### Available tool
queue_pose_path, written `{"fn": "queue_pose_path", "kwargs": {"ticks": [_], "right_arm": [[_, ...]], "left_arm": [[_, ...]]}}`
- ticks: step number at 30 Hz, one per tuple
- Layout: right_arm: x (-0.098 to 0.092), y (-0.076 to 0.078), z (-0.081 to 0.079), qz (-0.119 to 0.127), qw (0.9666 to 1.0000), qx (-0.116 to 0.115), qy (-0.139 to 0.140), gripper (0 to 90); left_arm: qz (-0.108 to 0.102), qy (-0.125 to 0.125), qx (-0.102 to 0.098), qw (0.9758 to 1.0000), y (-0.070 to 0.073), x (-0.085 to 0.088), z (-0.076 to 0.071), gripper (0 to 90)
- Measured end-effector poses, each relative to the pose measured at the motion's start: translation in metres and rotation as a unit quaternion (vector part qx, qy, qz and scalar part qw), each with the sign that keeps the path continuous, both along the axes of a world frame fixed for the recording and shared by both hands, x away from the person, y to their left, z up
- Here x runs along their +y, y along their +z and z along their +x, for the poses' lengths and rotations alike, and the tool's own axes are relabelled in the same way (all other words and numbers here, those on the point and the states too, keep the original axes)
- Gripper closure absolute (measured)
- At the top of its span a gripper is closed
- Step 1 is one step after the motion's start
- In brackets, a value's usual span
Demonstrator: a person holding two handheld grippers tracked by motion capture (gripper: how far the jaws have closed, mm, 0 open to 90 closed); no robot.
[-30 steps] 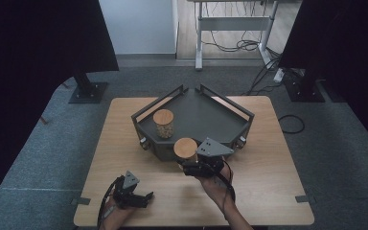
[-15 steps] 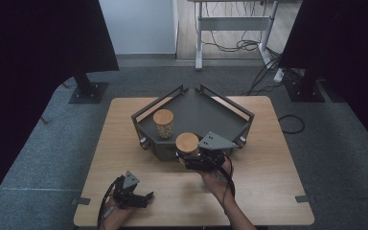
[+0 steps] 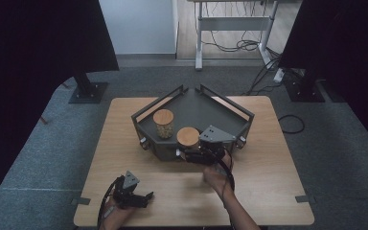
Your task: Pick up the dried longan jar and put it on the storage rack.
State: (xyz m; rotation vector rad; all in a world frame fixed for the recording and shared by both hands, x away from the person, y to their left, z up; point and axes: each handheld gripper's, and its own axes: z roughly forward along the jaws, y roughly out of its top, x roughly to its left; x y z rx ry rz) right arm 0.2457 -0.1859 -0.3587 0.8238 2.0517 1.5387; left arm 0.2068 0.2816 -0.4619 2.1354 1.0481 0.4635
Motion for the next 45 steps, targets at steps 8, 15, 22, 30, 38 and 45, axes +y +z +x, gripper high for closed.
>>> {"fn": "queue_pose_path", "kwargs": {"ticks": [8,15,22,30,38,45], "right_arm": [[0.002,0.000,0.007,-0.002,1.0000,0.002,-0.009,24.9],[0.004,0.001,0.011,-0.004,0.9999,-0.001,-0.013,24.9],[0.007,0.003,0.016,-0.006,0.9998,-0.003,-0.018,24.9],[0.009,0.003,0.021,-0.006,0.9998,-0.001,-0.021,24.9],[0.012,0.002,0.026,-0.006,0.9997,-0.004,-0.025,24.9],[0.014,0.004,0.031,-0.008,0.9995,-0.007,-0.030,24.9]], "left_arm": [[0.000,0.000,0.000,1.0000,0.000,0.000,0.000,2.4],[0.000,-0.001,0.001,1.0000,0.000,0.000,0.000,2.4],[0.000,-0.001,0.000,1.0000,0.000,0.000,0.000,2.4],[0.000,-0.001,0.000,1.0000,0.000,0.000,0.000,2.4],[0.000,-0.001,0.000,1.0000,0.000,0.000,0.001,2.4],[0.001,-0.002,0.001,1.0000,0.000,0.000,0.001,2.4]]}}
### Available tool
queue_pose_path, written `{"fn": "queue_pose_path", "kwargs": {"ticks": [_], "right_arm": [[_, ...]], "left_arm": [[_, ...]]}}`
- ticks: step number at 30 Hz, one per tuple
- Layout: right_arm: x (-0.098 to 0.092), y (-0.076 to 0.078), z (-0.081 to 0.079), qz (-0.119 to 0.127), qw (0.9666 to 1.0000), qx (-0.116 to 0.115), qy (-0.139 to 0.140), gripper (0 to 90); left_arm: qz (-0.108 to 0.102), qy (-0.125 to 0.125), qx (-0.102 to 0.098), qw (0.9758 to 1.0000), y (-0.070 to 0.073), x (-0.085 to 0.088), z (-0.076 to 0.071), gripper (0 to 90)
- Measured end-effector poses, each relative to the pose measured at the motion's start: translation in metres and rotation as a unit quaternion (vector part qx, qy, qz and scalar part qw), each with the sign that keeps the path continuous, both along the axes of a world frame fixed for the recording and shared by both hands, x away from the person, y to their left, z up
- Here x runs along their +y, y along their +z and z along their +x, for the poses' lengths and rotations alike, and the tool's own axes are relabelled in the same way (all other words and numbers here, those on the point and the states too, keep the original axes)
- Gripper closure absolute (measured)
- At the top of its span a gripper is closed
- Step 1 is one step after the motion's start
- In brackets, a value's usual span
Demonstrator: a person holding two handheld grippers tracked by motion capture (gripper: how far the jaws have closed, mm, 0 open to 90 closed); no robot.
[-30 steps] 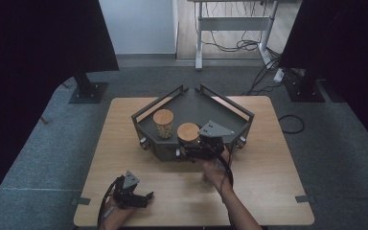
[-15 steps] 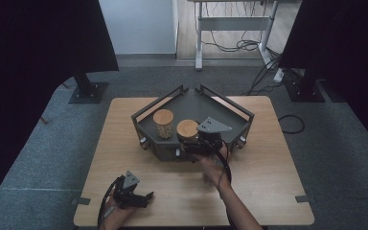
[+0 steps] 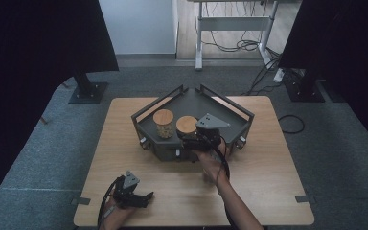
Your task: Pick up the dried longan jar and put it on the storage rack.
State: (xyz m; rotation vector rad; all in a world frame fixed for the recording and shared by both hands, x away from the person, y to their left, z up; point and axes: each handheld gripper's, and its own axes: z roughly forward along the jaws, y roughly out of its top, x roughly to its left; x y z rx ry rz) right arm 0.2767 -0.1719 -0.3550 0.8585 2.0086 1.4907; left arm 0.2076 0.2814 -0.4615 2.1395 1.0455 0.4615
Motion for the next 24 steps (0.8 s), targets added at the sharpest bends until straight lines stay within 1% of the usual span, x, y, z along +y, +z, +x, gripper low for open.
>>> {"fn": "queue_pose_path", "kwargs": {"ticks": [14,24], "right_arm": [[0.005,0.000,0.013,-0.007,0.9999,-0.001,-0.015,24.9],[0.004,-0.002,0.018,-0.007,0.9997,0.002,-0.022,24.9]], "left_arm": [[-0.001,0.000,-0.001,1.0000,-0.001,0.000,0.000,2.4],[-0.001,-0.001,-0.001,1.0000,0.000,0.000,0.000,2.4]]}}
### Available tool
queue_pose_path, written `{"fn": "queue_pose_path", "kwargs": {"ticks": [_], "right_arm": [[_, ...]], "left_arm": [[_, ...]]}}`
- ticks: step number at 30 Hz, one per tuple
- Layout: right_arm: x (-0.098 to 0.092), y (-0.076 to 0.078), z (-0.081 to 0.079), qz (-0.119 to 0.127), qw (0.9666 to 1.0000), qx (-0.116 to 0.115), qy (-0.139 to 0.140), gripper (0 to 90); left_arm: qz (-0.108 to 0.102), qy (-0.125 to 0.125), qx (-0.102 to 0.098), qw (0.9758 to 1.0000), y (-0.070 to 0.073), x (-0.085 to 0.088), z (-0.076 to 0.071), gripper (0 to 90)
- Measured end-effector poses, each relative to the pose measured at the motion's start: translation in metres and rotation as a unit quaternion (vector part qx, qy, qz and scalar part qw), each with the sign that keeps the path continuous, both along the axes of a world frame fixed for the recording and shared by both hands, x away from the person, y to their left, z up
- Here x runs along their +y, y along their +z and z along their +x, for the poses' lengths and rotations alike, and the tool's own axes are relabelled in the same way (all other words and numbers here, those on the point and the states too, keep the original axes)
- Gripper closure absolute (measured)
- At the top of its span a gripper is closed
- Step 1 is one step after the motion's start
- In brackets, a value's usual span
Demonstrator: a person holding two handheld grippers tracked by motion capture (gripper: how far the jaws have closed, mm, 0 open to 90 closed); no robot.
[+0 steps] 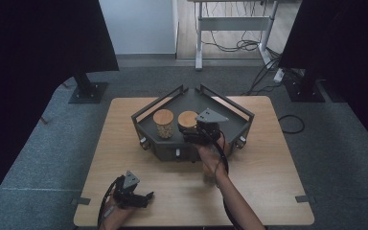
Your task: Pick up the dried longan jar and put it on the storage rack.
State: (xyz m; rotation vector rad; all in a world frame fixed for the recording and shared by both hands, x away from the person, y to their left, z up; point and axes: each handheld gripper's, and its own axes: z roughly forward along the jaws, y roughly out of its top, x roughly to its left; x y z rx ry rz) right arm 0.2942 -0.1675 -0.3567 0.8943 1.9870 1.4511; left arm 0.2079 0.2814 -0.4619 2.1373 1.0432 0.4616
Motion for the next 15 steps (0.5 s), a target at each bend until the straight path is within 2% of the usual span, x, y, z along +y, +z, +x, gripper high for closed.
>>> {"fn": "queue_pose_path", "kwargs": {"ticks": [15], "right_arm": [[0.0035,-0.0045,0.0095,-0.002,0.9999,-0.001,-0.012,24.9]], "left_arm": [[0.000,0.000,0.000,1.0000,-0.0001,0.0000,0.0001,2.4]]}}
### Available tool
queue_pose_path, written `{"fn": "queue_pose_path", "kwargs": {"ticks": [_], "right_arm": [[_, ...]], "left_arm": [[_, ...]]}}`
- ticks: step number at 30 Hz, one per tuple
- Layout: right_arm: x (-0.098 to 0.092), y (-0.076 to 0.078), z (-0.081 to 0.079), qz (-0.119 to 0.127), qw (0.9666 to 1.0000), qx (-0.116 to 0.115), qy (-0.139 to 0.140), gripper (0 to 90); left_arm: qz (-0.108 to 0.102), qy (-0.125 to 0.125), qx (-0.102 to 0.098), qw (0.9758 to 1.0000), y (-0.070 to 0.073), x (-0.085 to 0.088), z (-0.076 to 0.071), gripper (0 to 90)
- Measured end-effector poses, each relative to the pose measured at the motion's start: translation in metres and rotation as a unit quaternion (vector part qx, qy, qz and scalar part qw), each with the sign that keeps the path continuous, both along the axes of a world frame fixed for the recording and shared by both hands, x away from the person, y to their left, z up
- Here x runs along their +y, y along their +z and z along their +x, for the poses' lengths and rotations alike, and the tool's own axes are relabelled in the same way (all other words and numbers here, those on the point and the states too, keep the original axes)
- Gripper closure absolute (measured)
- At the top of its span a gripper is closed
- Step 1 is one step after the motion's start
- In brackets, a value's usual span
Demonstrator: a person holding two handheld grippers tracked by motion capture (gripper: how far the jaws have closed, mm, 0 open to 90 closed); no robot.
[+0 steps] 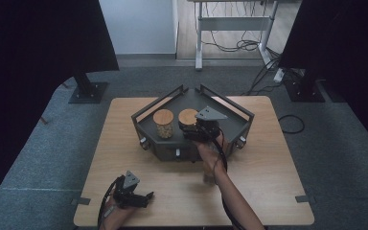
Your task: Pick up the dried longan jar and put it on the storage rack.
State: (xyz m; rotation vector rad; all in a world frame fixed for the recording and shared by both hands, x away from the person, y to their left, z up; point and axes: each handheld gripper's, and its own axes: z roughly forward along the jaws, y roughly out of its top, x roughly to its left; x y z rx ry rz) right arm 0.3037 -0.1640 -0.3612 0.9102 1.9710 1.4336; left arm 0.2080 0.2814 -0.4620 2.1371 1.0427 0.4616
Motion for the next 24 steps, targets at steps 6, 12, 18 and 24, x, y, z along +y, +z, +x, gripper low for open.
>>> {"fn": "queue_pose_path", "kwargs": {"ticks": [6,12,18,24], "right_arm": [[0.0005,-0.0023,0.0033,-0.002,1.0000,0.000,-0.003,24.9],[0.0008,-0.0054,0.0058,-0.003,1.0000,0.001,-0.004,24.9],[0.0009,-0.0079,0.0078,-0.004,1.0000,0.002,-0.005,24.9],[0.0010,-0.0101,0.0101,-0.005,1.0000,0.005,-0.005,24.9]], "left_arm": [[0.000,0.000,0.000,1.0000,0.0000,0.0000,0.0002,2.4],[0.000,0.000,0.000,1.0000,0.0000,0.0000,0.0002,2.4],[0.000,0.000,0.000,1.0000,0.0001,0.0000,0.0003,2.4],[0.000,-0.001,0.000,1.0000,0.0002,0.0000,0.0004,2.4]]}}
